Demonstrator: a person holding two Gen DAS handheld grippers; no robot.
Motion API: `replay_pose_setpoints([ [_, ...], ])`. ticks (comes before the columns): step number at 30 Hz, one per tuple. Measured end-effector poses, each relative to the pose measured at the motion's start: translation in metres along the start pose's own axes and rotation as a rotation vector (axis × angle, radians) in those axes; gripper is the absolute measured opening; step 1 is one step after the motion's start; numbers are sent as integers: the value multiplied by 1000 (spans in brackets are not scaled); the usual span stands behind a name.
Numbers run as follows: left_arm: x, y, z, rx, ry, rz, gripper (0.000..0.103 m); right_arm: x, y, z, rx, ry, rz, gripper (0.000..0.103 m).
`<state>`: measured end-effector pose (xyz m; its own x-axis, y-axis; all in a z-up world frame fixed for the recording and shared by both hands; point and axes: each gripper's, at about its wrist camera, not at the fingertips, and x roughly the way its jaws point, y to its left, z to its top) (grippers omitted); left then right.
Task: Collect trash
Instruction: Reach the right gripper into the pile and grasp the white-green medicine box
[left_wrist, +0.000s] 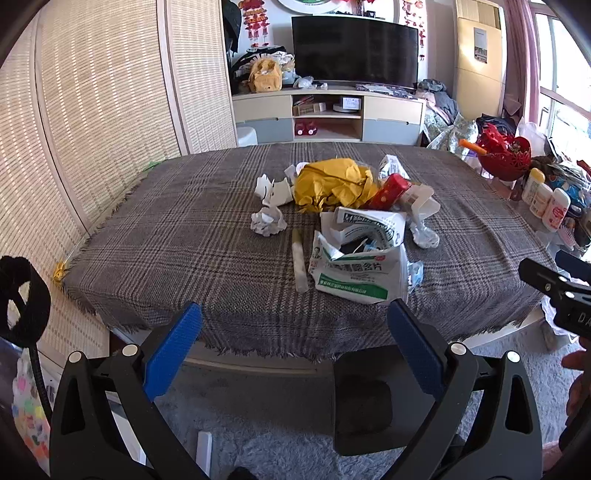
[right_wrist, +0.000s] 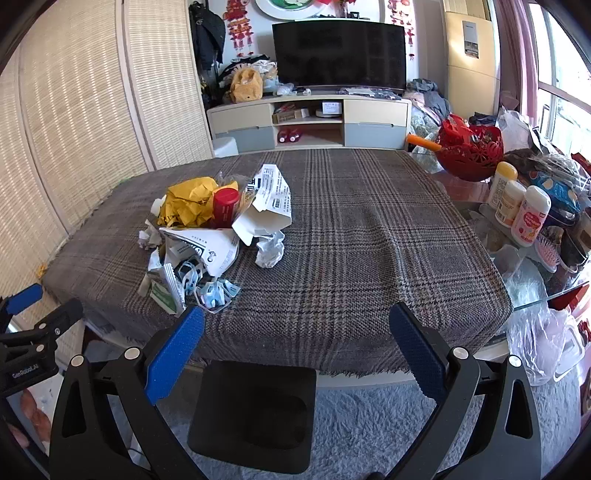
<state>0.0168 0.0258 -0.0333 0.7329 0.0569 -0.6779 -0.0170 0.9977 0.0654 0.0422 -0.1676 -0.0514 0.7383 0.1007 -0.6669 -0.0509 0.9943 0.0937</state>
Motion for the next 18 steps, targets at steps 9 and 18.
replay_pose_setpoints([
  [9, 29, 20, 4, 28, 76, 66, 95, 20, 3, 3, 17, 39, 55, 100],
  [18, 48, 26, 17, 17, 119, 18, 95, 44, 26, 0, -43, 91, 120, 95],
])
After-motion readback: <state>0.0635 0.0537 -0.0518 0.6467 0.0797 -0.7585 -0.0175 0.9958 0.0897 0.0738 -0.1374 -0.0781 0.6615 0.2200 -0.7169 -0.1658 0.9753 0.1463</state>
